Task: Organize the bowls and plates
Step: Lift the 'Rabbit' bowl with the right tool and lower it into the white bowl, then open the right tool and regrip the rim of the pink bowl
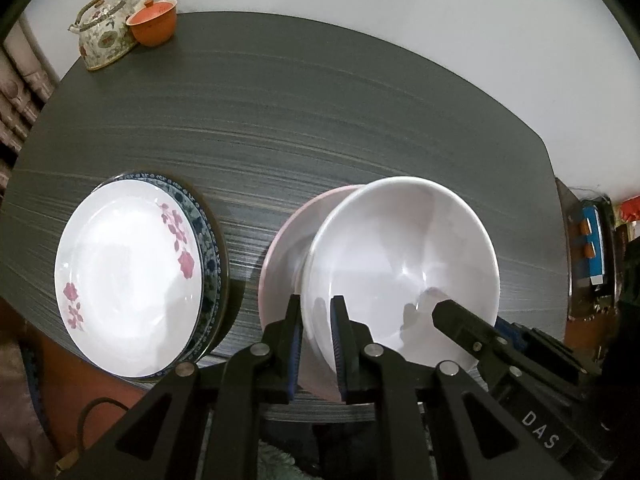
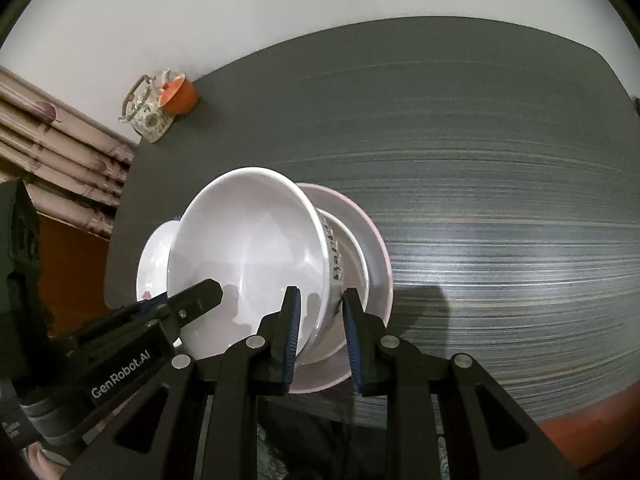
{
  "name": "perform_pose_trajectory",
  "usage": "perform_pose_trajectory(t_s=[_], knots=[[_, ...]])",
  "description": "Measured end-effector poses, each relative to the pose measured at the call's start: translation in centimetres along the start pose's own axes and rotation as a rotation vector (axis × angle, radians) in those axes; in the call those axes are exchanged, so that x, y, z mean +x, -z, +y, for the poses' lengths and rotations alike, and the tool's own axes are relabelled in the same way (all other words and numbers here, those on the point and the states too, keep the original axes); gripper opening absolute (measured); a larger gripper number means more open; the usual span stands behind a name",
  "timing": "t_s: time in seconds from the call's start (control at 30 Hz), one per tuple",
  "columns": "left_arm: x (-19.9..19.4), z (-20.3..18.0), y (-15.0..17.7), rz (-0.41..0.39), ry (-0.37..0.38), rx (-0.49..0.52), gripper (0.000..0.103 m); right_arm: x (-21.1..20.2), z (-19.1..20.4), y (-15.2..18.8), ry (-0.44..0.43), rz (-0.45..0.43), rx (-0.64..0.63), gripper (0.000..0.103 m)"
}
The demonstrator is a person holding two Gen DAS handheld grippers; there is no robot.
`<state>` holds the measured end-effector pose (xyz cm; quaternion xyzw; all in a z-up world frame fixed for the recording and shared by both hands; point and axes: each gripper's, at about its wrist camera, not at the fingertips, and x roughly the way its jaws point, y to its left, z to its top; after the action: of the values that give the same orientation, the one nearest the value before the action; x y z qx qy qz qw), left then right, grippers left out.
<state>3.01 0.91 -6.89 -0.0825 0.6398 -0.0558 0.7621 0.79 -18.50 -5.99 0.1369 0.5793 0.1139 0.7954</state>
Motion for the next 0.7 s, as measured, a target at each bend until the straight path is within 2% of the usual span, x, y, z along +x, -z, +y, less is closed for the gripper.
perform_pose_trajectory(t_s=[0.3,0.7], knots=[[1.1,-0.3,-0.4,0.026,-0.012,-0.006,0.014,1.0,-0.1,0.2,0.014,0.019,0.011,0.022],[1.5,-0.8,-0.4,0.020,-0.022,0.001,0.014,1.8,-0.1,0.1,0.023,0.032,0.000,0.023]])
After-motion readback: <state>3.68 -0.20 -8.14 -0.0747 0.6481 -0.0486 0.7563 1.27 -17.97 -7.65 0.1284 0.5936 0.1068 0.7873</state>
